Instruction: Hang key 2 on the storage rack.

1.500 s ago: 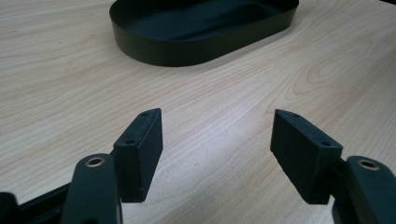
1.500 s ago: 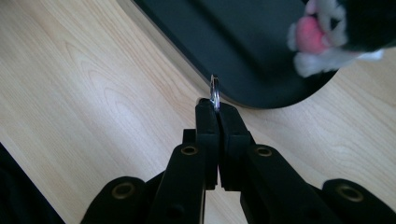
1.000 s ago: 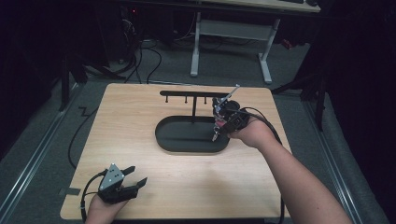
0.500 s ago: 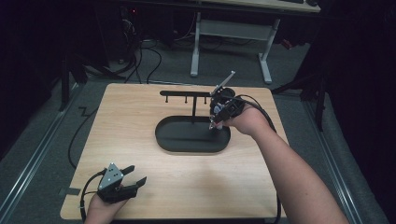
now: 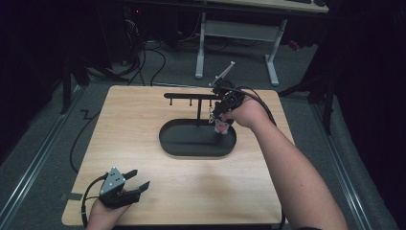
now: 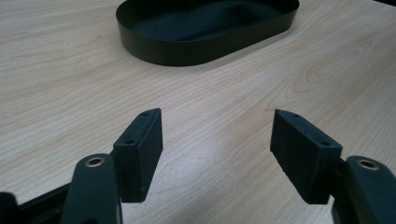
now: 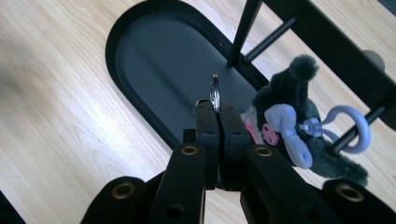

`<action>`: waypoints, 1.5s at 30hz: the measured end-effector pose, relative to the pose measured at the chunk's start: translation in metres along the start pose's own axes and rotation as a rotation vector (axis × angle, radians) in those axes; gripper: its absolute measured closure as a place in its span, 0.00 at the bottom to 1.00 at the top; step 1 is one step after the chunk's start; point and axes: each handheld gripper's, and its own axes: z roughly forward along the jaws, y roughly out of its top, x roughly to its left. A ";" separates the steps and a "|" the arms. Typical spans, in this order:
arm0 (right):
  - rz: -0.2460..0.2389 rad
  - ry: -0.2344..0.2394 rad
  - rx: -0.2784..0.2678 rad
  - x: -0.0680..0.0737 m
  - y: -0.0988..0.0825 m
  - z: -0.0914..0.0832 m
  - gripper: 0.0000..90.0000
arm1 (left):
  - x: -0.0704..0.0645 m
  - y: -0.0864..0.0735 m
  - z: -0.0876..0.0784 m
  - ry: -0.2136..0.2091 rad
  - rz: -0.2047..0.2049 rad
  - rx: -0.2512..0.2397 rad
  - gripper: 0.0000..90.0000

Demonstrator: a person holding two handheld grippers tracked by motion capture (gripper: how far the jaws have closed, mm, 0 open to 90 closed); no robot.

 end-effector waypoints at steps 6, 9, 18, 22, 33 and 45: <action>0.013 -0.010 0.003 -0.002 0.006 0.004 0.99 | 0.000 0.000 0.000 -0.003 -0.001 0.002 0.39; 0.010 -0.011 -0.005 -0.004 0.008 0.005 0.99 | 0.000 0.000 0.000 -0.004 -0.002 0.004 0.39; 0.050 -0.020 -0.007 -0.011 0.010 0.008 0.99 | 0.000 0.000 0.001 -0.004 0.001 0.004 0.39; 0.032 -0.029 -0.013 -0.014 0.011 0.011 0.99 | 0.000 0.000 0.001 -0.005 0.002 0.002 0.39; 0.062 -0.061 -0.026 -0.018 0.016 0.016 0.98 | 0.000 0.000 0.002 -0.010 0.005 0.007 0.39; 0.055 -0.102 -0.049 -0.020 0.017 0.018 0.94 | -0.001 0.000 0.004 -0.013 0.007 0.009 0.39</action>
